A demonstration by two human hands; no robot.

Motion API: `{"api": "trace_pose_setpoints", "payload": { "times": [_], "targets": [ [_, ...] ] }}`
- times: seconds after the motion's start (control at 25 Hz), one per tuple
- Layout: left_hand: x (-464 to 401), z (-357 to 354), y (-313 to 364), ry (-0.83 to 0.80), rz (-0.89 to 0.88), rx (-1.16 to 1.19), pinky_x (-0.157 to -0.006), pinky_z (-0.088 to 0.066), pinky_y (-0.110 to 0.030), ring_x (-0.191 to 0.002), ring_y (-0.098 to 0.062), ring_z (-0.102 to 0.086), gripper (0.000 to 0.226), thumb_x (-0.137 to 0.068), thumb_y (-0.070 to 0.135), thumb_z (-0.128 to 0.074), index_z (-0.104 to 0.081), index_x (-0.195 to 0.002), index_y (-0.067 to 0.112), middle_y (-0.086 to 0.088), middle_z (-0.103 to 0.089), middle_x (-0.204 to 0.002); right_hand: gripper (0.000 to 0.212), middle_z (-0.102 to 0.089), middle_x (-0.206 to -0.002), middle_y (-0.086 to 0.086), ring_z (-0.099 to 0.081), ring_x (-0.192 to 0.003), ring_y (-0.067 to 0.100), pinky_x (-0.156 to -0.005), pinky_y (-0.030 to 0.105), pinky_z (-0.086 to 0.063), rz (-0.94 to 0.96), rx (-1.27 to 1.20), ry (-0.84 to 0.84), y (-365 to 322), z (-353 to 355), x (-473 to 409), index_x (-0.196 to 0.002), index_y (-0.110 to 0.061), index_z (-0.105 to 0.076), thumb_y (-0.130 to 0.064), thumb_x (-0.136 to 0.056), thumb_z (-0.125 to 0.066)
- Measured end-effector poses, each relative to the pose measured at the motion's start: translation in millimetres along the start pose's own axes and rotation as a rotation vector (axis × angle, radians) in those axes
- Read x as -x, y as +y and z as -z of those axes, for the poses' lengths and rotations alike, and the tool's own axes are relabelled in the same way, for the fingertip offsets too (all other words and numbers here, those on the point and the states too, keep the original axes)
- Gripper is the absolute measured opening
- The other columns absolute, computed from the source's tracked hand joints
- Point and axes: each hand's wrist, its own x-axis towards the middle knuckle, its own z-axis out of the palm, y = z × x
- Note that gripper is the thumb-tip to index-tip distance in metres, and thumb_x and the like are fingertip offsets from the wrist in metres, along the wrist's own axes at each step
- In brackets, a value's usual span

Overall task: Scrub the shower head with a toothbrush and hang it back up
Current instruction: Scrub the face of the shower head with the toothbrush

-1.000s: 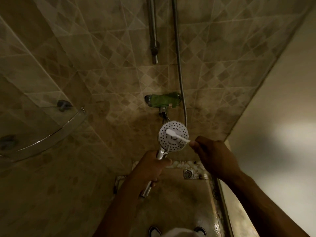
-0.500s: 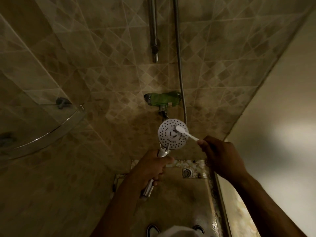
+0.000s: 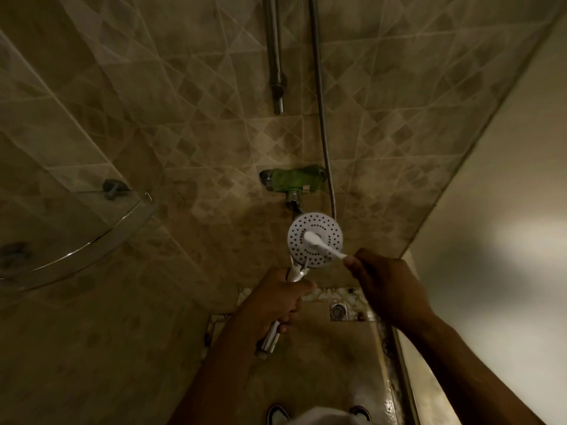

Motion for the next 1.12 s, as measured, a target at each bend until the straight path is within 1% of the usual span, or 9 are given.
{"api": "trace_pose_setpoints", "payload": {
  "times": [0.2, 0.28, 0.44, 0.56, 0.72, 0.8, 0.96, 1.0, 1.12],
  "targets": [
    [-2.1, 0.7, 1.1, 0.01, 0.0, -0.033, -0.041, -0.029, -0.022, -0.038, -0.011, -0.033, 0.016, -0.094, 0.027, -0.067, -0.055, -0.085, 0.02, 0.002, -0.042, -0.052, 0.03, -0.057, -0.054, -0.004, -0.055, -0.046, 0.008, -0.045, 0.033, -0.045, -0.016, -0.021, 0.059, 7.7, 4.1, -3.6, -0.074, -0.038, -0.052, -0.053, -0.096, -0.04],
    [-2.8, 0.1, 0.6, 0.017, 0.005, -0.055, -0.041, -0.03, -0.022, -0.038, -0.011, -0.033, 0.017, -0.094, 0.028, -0.067, -0.056, -0.084, 0.021, 0.002, -0.042, -0.052, 0.029, -0.057, -0.055, -0.004, -0.053, -0.044, 0.006, -0.042, 0.027, -0.043, -0.017, -0.029, 0.063, 7.4, 5.0, -6.1, -0.076, -0.037, -0.052, -0.054, -0.096, -0.039],
    [-4.5, -3.6, 0.9, 0.011, 0.0, -0.068, -0.04, -0.031, -0.022, -0.038, -0.011, -0.034, 0.011, -0.095, 0.026, -0.065, -0.058, -0.09, 0.019, 0.002, -0.042, -0.052, 0.022, -0.054, -0.055, -0.015, -0.059, -0.052, -0.004, -0.046, 0.012, -0.036, 0.095, -0.002, -0.102, -2.1, -5.4, -0.2, -0.087, -0.042, -0.056, -0.055, -0.096, -0.04],
    [-6.0, -6.0, 0.5, 0.022, -0.003, -0.095, -0.041, -0.031, -0.022, -0.037, -0.011, -0.034, 0.011, -0.095, 0.027, -0.065, -0.058, -0.089, 0.02, 0.002, -0.042, -0.052, 0.024, -0.051, -0.054, -0.018, -0.056, -0.048, -0.003, -0.048, 0.013, -0.035, 0.087, 0.077, -0.022, -4.0, -4.4, -8.0, -0.101, -0.039, -0.062, -0.053, -0.098, -0.042],
    [-8.0, -6.1, -1.7, 0.032, -0.01, -0.108, -0.04, -0.032, -0.022, -0.037, -0.01, -0.034, 0.011, -0.093, 0.029, -0.066, -0.058, -0.089, 0.023, 0.001, -0.043, -0.052, 0.024, -0.054, -0.054, -0.009, -0.052, -0.046, 0.003, -0.045, 0.021, -0.035, -0.009, 0.021, 0.088, -1.9, 5.6, -16.6, -0.081, -0.041, -0.051, -0.055, -0.096, -0.039],
    [-8.4, -6.0, -4.2, 0.027, -0.017, -0.117, -0.04, -0.032, -0.022, -0.038, -0.011, -0.035, 0.013, -0.092, 0.031, -0.067, -0.058, -0.091, 0.022, 0.001, -0.043, -0.052, 0.026, -0.054, -0.054, -0.009, -0.052, -0.044, 0.003, -0.044, 0.019, -0.034, -0.037, -0.009, 0.103, -0.4, 5.0, -13.9, -0.078, -0.041, -0.05, -0.057, -0.094, -0.037],
    [-9.0, -6.2, -6.5, 0.031, -0.002, -0.113, -0.04, -0.032, -0.022, -0.038, -0.012, -0.035, 0.015, -0.091, 0.032, -0.068, -0.06, -0.097, 0.021, -0.001, -0.043, -0.053, 0.018, -0.054, -0.058, -0.019, -0.058, -0.054, -0.006, -0.048, 0.012, -0.036, 0.061, -0.042, -0.09, -5.2, -10.3, 2.3, -0.091, -0.049, -0.053, -0.057, -0.095, -0.037],
    [-9.1, -6.5, -6.5, 0.036, 0.002, -0.122, -0.04, -0.032, -0.022, -0.038, -0.012, -0.035, 0.015, -0.091, 0.032, -0.067, -0.061, -0.099, 0.021, -0.001, -0.043, -0.053, 0.019, -0.055, -0.059, -0.019, -0.059, -0.054, -0.006, -0.048, 0.012, -0.037, 0.074, -0.039, -0.095, -5.3, -11.0, 3.0, -0.093, -0.049, -0.053, -0.057, -0.095, -0.036],
    [-9.1, -6.6, -6.8, 0.046, -0.009, -0.13, -0.04, -0.033, -0.022, -0.038, -0.012, -0.036, 0.014, -0.091, 0.032, -0.067, -0.062, -0.098, 0.022, -0.001, -0.044, -0.052, 0.024, -0.057, -0.055, -0.011, -0.055, -0.043, 0.002, -0.044, 0.017, -0.038, 0.023, -0.024, 0.021, -0.8, -5.1, -5.3, -0.077, -0.047, -0.047, -0.06, -0.093, -0.034]
  ]
}}
